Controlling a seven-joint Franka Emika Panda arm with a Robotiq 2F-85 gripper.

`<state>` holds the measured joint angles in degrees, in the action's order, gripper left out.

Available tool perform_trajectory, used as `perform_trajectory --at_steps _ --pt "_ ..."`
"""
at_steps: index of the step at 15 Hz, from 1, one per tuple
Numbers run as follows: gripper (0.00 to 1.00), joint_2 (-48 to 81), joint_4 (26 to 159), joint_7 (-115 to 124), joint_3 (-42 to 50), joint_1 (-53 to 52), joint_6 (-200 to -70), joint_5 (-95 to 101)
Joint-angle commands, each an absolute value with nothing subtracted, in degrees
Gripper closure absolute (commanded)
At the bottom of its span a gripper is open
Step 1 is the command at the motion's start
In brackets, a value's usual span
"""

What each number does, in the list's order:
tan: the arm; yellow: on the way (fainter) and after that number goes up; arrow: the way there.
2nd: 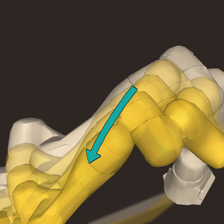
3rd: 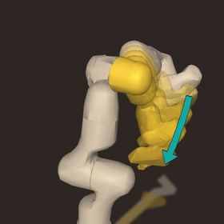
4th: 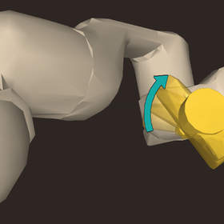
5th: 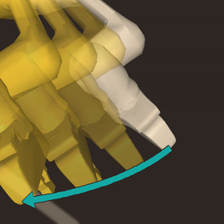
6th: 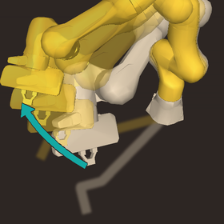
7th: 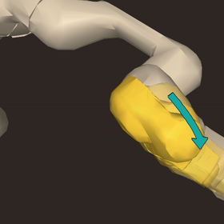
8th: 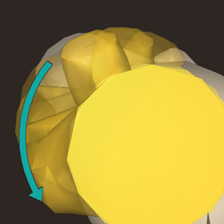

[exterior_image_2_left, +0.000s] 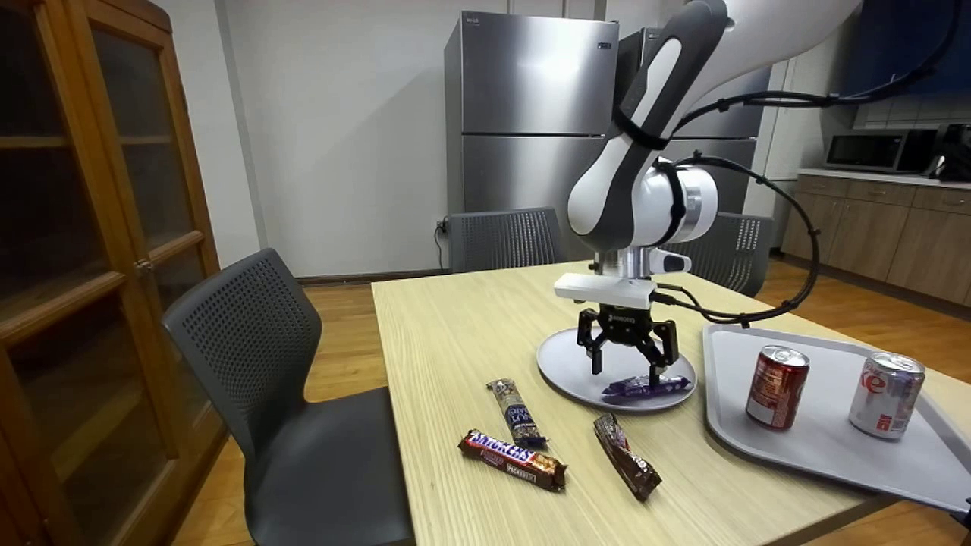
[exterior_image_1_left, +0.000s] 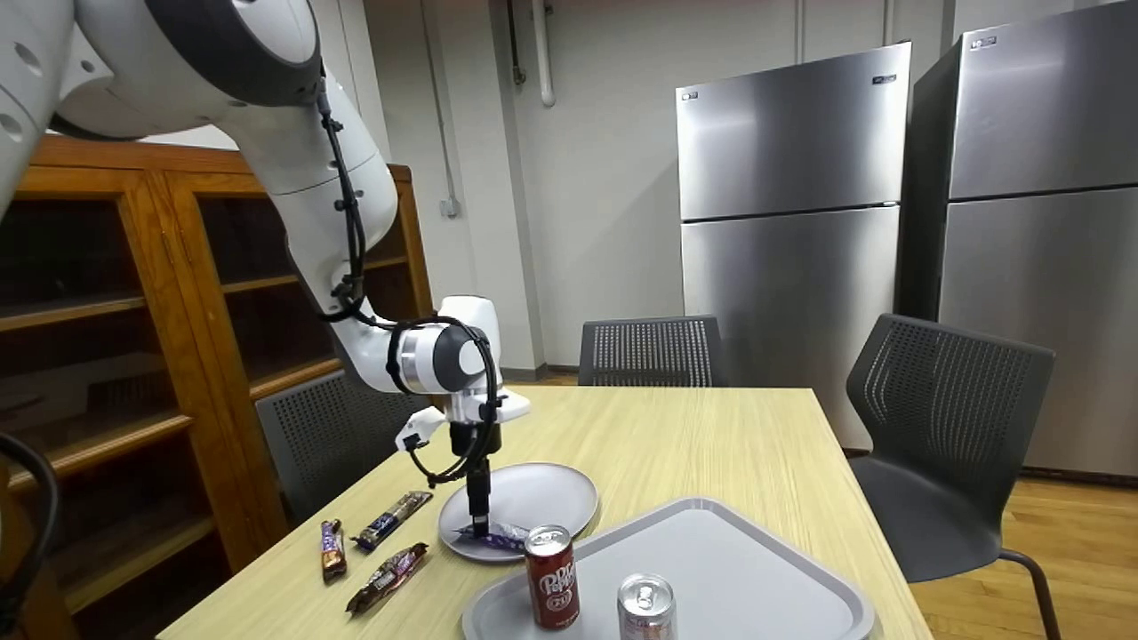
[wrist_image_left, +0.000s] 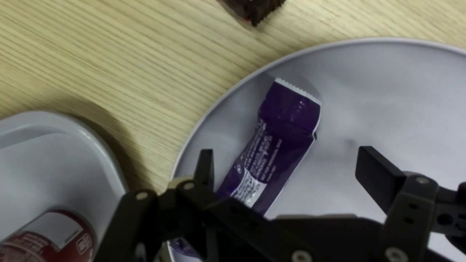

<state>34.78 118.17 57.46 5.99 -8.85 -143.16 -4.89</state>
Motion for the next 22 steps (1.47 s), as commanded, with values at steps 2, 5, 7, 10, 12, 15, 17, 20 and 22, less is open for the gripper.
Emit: perform_trajectory --at_steps 2,5,7,10,12,15,17,20,22 --pt "0.00 34.58 118.05 61.29 7.46 -9.54 -145.09 -5.11" --pt "0.00 34.50 118.53 63.37 8.12 -9.73 -145.70 -5.12" --pt "0.00 34.30 118.42 64.78 8.19 -9.42 -144.85 -5.57" --pt "0.00 33.80 119.07 66.13 7.76 -9.05 -145.02 -5.93" --pt "0.00 33.58 119.88 67.24 7.94 -9.25 -145.81 -5.60" --pt "0.00 33.66 120.44 68.15 8.04 -9.29 -146.42 -5.34" --pt "0.00 33.44 120.93 68.63 8.00 -9.28 -146.91 -5.35" --pt "0.00 33.31 121.36 68.81 8.00 -9.28 -147.32 -5.30" --pt "0.00 33.26 121.53 68.85 8.02 -9.26 -147.46 -5.29"
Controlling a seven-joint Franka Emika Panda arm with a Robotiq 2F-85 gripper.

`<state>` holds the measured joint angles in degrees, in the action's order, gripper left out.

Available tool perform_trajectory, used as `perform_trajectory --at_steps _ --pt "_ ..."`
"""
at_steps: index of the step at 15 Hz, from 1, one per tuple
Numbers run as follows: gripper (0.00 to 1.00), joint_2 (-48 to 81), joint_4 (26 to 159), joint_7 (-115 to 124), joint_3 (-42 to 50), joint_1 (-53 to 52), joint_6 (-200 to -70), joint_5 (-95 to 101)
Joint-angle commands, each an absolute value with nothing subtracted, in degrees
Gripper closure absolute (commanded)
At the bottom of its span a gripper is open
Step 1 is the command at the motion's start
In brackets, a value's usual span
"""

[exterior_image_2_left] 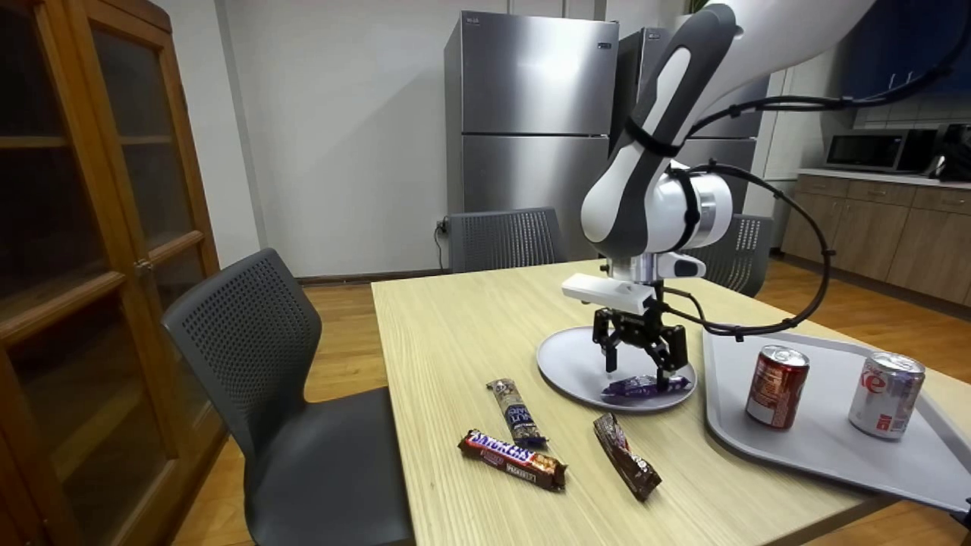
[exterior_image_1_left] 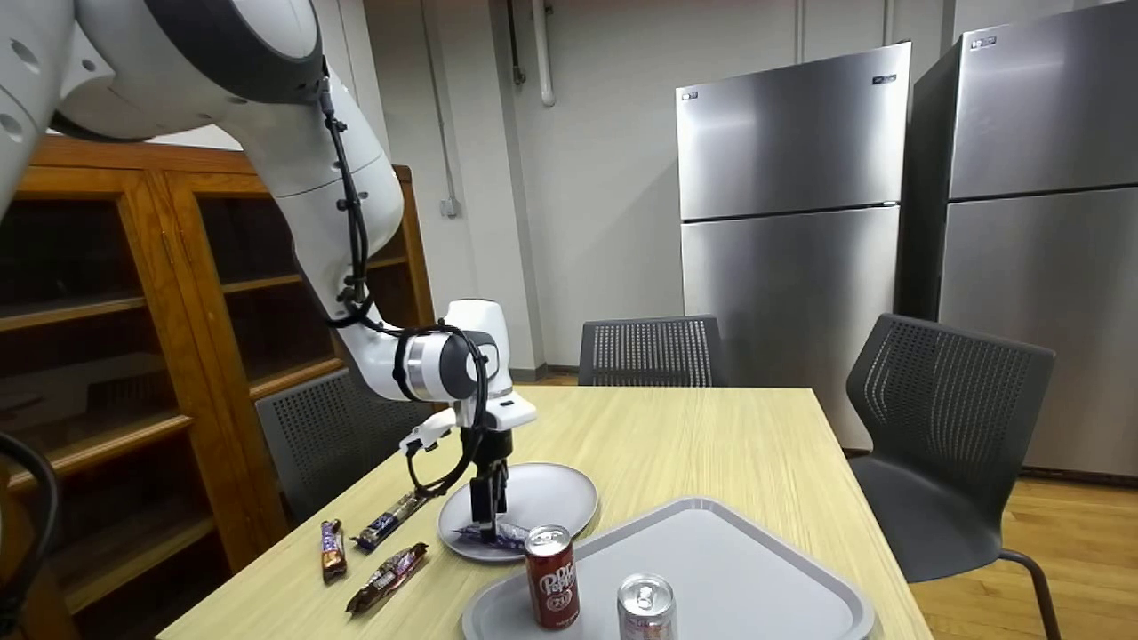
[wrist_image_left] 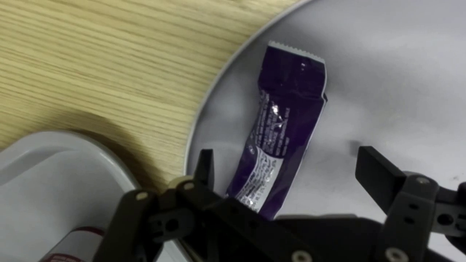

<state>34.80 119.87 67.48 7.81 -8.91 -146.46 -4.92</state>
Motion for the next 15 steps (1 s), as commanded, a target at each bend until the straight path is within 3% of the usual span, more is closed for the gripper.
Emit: perform_trajectory --at_steps 1,3,11,12,15 --pt "0.25 33.24 121.57 68.85 8.04 -9.28 -147.54 -5.25" --pt "0.34 33.29 121.51 68.81 8.10 -9.32 -147.57 -5.16" --pt "0.97 33.09 121.67 68.92 8.10 -9.50 -147.65 -5.11" --pt "1.00 32.99 121.74 68.90 8.08 -9.53 -147.69 -5.10" --pt "0.96 32.04 122.35 68.49 7.94 -9.54 -147.70 -5.00"
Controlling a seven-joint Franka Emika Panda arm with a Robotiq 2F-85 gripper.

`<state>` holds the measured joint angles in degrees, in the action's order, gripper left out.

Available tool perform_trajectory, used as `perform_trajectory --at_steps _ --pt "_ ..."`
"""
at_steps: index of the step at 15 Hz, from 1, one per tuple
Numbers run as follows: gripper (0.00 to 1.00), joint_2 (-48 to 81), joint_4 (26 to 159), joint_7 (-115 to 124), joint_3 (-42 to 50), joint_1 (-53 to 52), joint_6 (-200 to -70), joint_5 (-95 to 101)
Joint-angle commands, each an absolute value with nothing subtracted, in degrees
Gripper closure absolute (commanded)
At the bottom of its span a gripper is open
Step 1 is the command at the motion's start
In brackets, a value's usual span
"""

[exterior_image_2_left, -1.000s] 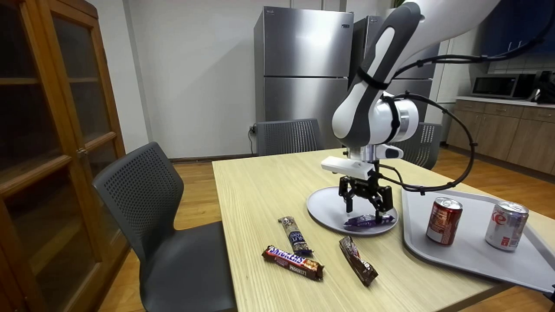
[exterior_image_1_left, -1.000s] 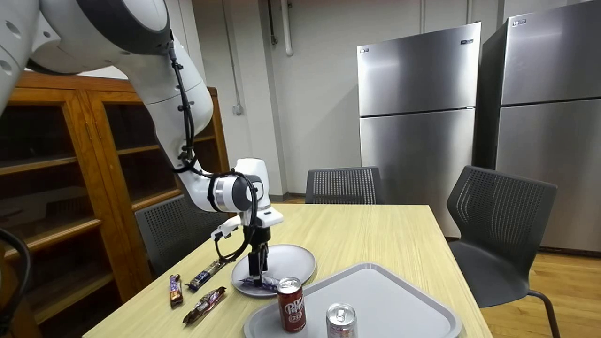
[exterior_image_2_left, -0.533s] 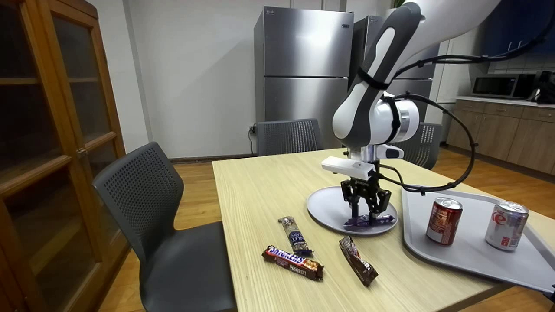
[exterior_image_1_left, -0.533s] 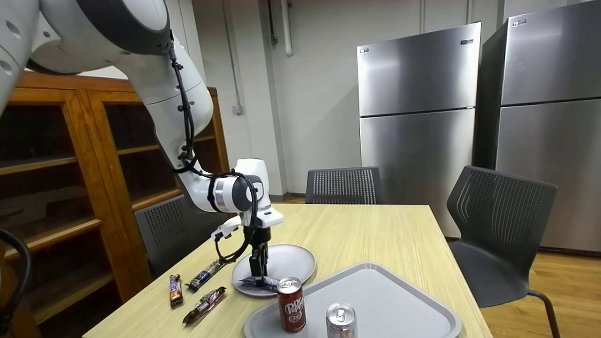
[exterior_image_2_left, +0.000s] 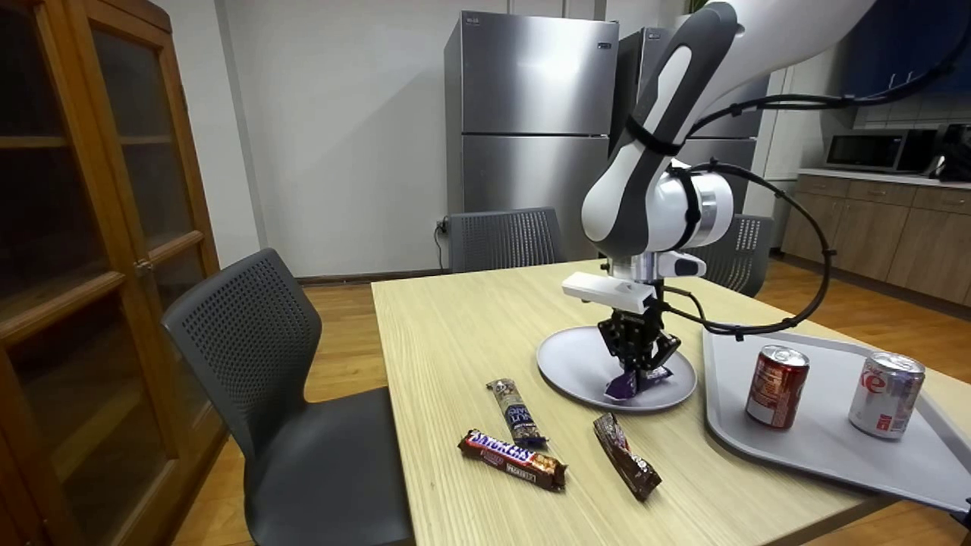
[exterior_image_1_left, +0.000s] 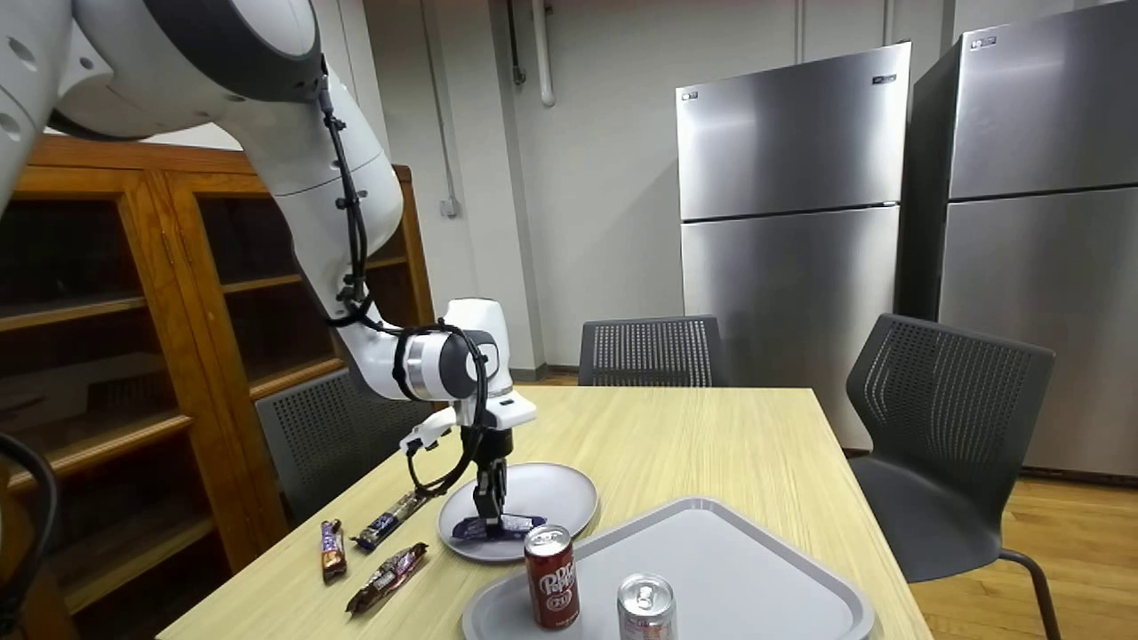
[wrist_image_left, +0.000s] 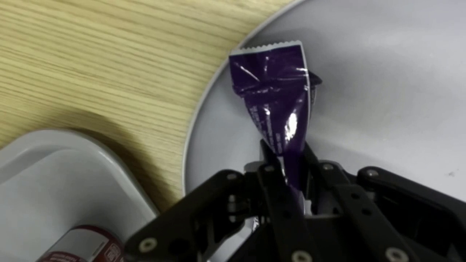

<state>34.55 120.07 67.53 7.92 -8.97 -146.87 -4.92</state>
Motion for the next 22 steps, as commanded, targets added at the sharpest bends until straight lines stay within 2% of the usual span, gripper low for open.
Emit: perform_trajectory --at_steps 1,12,22 --pt "0.96 31.53 122.60 68.39 8.06 -9.76 -147.27 -4.65" --pt "0.96 19.22 132.24 69.76 7.55 -14.68 -146.77 2.63" --pt "0.96 12.15 140.48 72.13 0.63 -19.05 -146.81 7.77"
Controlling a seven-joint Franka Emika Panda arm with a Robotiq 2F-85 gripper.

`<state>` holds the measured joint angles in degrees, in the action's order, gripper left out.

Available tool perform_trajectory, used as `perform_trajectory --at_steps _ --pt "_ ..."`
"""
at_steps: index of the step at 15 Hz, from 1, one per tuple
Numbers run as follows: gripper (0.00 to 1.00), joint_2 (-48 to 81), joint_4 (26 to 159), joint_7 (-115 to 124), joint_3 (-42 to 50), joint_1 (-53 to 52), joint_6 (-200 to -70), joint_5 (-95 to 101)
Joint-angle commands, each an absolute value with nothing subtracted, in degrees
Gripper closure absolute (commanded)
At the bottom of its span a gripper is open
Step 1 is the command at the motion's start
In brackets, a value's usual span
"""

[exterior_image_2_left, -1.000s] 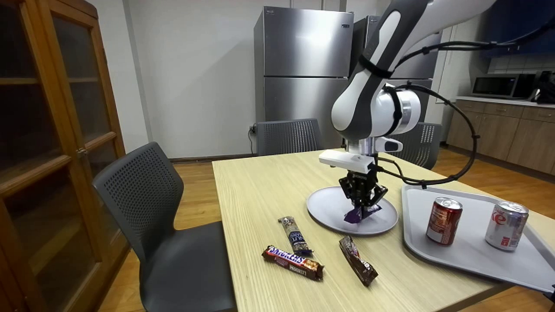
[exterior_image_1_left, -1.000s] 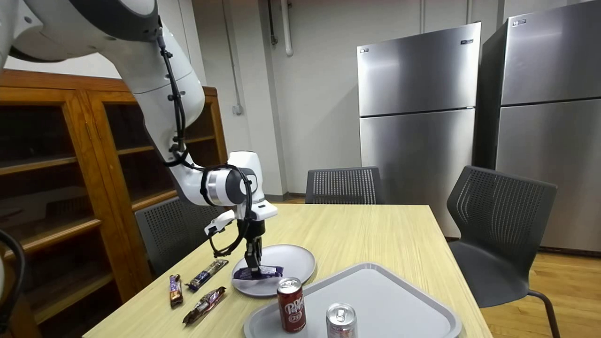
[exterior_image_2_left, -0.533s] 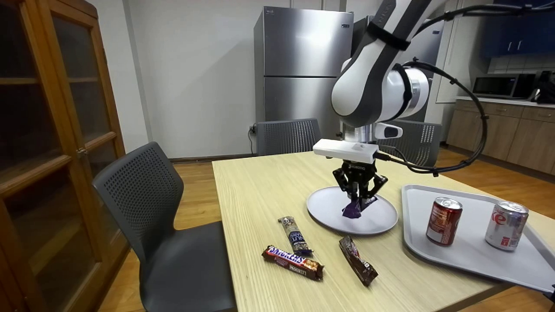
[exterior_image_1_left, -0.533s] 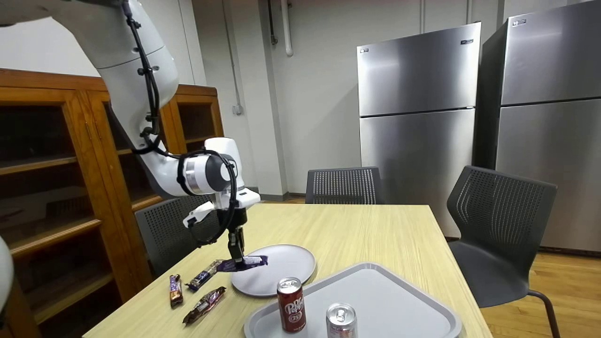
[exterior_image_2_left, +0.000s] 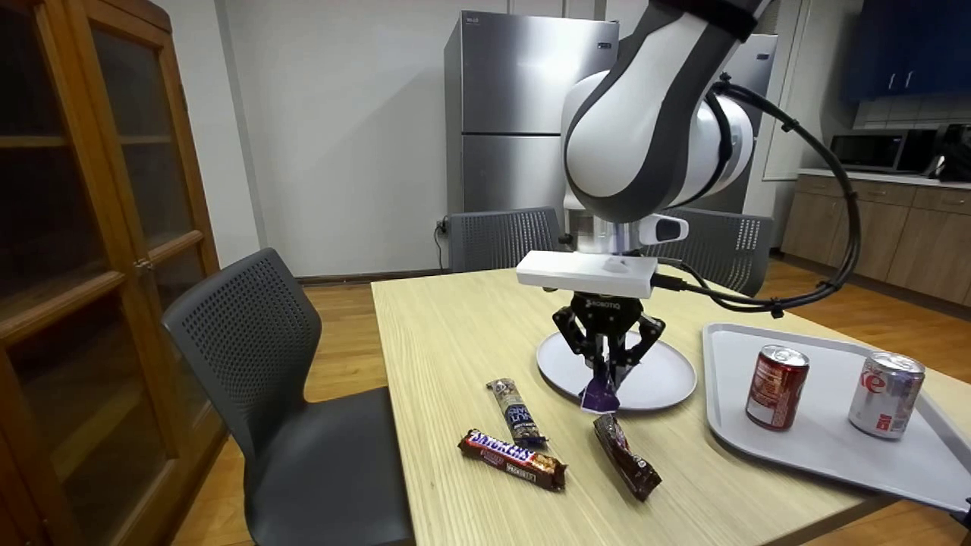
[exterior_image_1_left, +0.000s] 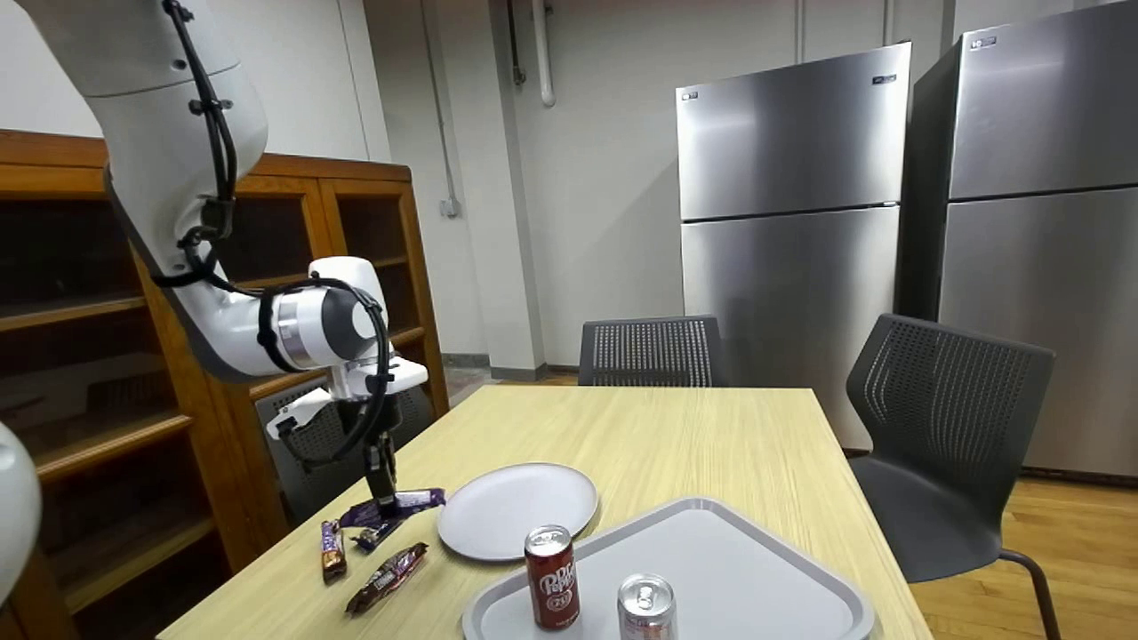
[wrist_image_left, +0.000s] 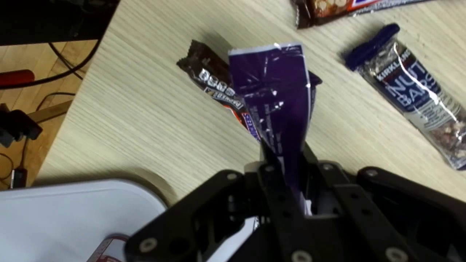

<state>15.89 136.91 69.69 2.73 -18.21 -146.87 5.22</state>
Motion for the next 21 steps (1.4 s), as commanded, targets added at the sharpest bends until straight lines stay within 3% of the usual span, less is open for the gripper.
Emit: perform_trajectory --at_steps 1,21 --pt "0.96 11.74 141.14 71.90 -0.26 -19.43 -146.71 8.41" --pt "0.96 15.44 143.66 63.94 -8.41 -25.84 -156.06 26.19"
